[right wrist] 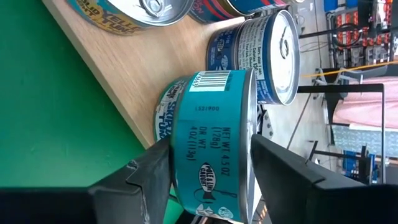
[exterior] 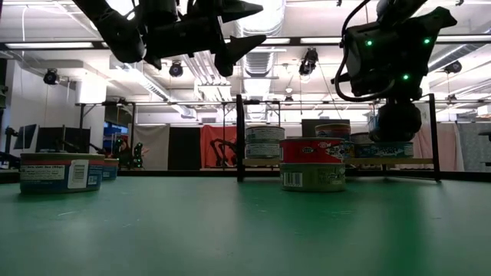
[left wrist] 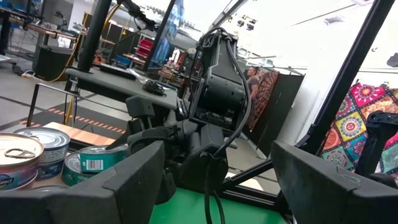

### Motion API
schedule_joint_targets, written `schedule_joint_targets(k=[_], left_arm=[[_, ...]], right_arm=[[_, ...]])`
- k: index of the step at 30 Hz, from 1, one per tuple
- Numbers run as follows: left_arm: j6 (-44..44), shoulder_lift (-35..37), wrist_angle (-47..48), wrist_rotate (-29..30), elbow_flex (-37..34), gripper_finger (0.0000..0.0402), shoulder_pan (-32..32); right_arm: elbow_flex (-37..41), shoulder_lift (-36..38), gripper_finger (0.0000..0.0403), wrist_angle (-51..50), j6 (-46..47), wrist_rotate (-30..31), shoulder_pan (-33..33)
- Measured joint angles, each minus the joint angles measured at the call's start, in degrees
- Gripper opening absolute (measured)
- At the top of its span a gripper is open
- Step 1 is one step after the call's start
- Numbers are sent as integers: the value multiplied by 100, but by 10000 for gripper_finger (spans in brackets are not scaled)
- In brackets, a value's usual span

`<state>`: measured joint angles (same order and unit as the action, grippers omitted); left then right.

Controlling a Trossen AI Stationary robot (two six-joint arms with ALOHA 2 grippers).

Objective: Stack canned seafood by type on shelf
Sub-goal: Stack the green/blue tuna can on top of the green/blue tuna can on the shelf

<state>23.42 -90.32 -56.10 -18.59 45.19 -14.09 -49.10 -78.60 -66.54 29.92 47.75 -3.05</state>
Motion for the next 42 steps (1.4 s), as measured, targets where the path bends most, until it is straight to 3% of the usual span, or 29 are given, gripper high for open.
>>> schedule_joint_targets(k=[25, 42], left_arm=[[4, 0, 4, 0, 0, 280, 0], [2, 0, 47, 0, 0, 280, 0]], right_arm=[[-400, 17, 307, -210, -147, -489, -375], [-719, 21, 318, -536, -147, -787, -690]])
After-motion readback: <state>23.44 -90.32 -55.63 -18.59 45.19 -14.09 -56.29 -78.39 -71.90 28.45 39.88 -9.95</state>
